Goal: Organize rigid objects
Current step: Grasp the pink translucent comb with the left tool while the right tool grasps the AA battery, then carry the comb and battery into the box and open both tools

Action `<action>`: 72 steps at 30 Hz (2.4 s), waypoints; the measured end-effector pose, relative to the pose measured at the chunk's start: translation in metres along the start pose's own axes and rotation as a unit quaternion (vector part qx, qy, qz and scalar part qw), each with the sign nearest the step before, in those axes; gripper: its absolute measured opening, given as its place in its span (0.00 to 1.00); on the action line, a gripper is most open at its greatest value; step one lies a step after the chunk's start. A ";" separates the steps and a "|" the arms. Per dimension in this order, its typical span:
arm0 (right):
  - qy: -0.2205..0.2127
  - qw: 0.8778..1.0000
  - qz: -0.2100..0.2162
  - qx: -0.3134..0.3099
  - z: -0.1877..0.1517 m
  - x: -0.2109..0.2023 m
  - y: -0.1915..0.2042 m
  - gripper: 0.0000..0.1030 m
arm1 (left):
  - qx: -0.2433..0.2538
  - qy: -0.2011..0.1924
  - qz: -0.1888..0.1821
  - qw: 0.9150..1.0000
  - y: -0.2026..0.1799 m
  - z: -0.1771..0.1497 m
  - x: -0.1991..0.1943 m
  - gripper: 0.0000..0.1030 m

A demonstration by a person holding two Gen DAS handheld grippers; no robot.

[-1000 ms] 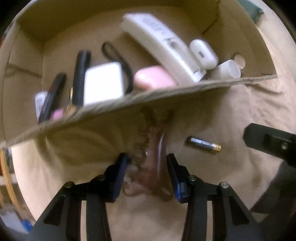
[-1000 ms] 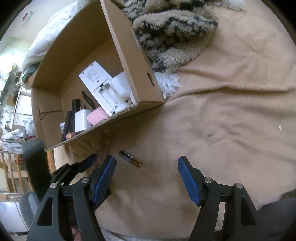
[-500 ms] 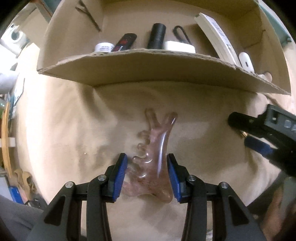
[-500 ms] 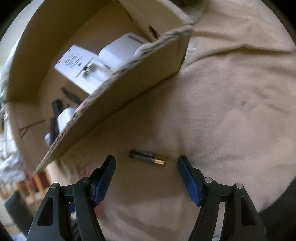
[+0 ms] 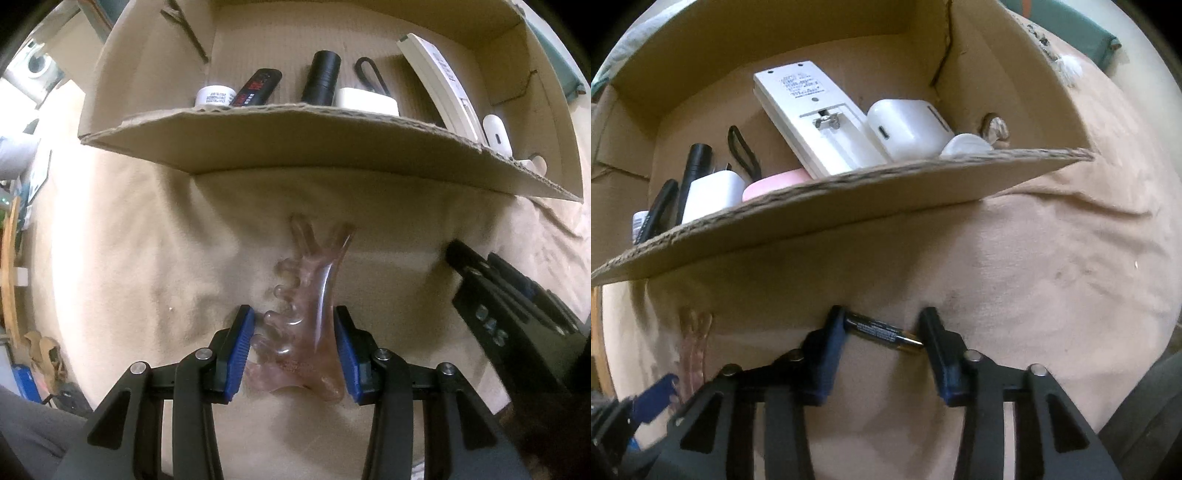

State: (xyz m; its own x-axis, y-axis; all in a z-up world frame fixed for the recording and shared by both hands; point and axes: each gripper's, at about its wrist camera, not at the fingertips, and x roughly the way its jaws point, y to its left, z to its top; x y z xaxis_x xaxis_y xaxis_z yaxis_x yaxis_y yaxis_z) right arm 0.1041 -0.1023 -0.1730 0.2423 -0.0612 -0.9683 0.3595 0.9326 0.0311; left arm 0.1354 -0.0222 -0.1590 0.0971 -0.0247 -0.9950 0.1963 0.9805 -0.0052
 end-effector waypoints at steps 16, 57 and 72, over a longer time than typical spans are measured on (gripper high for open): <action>0.006 0.992 0.115 -0.044 -0.008 -0.061 -0.078 0.42 | -0.025 -0.029 0.000 0.999 0.016 -0.018 -0.036 0.38; -0.110 0.974 0.187 -0.072 0.108 -0.087 -0.063 0.42 | -0.027 -0.247 0.042 0.968 0.010 0.091 -0.145 0.38; -0.063 0.979 0.182 -0.068 0.112 -0.058 -0.057 0.43 | -0.006 -0.209 0.043 0.977 -0.007 0.112 -0.090 0.39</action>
State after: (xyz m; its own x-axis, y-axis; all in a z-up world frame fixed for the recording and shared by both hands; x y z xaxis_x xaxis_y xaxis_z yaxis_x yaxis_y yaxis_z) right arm 0.1702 -0.1912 -0.0907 0.4438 0.2487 -0.8609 0.1077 0.9390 0.3268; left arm 0.2342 -0.0482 -0.0579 0.5039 -0.0165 -0.8636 0.1589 0.9845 0.0739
